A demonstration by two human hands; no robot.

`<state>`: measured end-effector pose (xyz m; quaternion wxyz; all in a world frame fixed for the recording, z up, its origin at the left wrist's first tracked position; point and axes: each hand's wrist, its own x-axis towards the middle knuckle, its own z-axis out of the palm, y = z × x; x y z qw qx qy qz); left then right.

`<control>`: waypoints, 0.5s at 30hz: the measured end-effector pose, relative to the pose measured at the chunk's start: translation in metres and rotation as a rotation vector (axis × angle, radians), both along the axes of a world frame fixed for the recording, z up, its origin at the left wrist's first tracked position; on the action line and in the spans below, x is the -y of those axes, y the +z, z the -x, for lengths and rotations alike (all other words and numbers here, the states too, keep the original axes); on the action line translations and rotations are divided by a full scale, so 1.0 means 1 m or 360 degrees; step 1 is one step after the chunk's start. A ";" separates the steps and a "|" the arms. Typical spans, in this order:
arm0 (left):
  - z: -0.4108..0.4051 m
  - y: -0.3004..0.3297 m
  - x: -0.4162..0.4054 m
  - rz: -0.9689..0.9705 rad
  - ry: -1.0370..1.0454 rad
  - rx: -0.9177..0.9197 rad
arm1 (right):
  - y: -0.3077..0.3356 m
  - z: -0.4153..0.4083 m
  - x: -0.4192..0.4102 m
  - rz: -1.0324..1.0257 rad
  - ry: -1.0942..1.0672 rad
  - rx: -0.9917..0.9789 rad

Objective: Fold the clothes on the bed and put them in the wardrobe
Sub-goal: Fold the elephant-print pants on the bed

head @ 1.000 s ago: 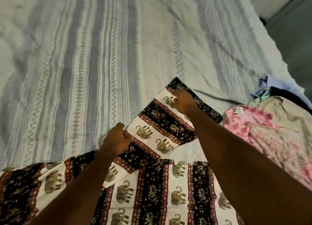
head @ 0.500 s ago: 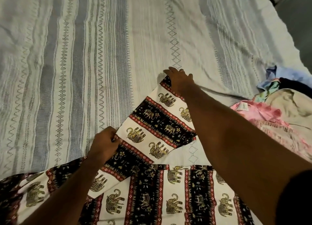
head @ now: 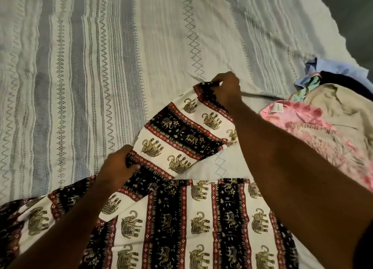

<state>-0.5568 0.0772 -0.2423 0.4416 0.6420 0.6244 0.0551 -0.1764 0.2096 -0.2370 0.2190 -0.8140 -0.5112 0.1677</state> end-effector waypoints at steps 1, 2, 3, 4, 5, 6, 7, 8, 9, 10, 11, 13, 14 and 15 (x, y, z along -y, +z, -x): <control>0.000 0.002 0.005 0.0020 -0.0045 -0.0015 | 0.008 -0.009 0.019 -0.0053 -0.0089 -0.0121; 0.001 0.003 0.009 0.0017 -0.0077 -0.0047 | 0.015 -0.017 0.040 -0.0090 -0.0151 -0.0214; 0.003 0.005 0.013 -0.0003 -0.0091 -0.0072 | 0.020 -0.024 0.060 -0.0121 -0.0224 -0.0316; 0.004 0.006 0.016 -0.0032 -0.0083 -0.0091 | 0.025 -0.030 0.080 -0.0144 -0.0307 -0.0433; 0.004 0.009 0.021 -0.0067 -0.0096 -0.0107 | 0.029 -0.037 0.105 -0.0172 -0.0396 -0.0571; 0.004 0.011 0.026 -0.0110 -0.0129 -0.0123 | 0.032 -0.044 0.127 -0.0197 -0.0452 -0.0648; 0.003 0.013 0.031 -0.0156 -0.0180 -0.0132 | 0.034 -0.051 0.151 -0.0237 -0.0492 -0.0689; 0.002 0.016 0.037 -0.0199 -0.0230 -0.0134 | 0.038 -0.053 0.173 -0.0266 -0.0542 -0.0705; 0.001 0.018 0.043 -0.0226 -0.0275 -0.0131 | 0.041 -0.055 0.194 -0.0283 -0.0606 -0.0747; 0.000 0.020 0.052 -0.0239 -0.0355 -0.0125 | 0.047 -0.055 0.222 -0.0282 -0.0675 -0.0751; -0.001 0.021 0.059 -0.0237 -0.0457 -0.0140 | 0.051 -0.052 0.243 -0.0266 -0.0712 -0.0772; 0.001 0.022 0.076 -0.0168 -0.0726 -0.0185 | 0.060 -0.044 0.289 -0.0229 -0.0815 -0.0859; 0.002 0.023 0.085 -0.0121 -0.0853 -0.0212 | 0.065 -0.040 0.310 -0.0219 -0.0872 -0.0921; 0.005 0.025 0.098 -0.0098 -0.0969 -0.0234 | 0.066 -0.036 0.335 -0.0247 -0.0958 -0.0958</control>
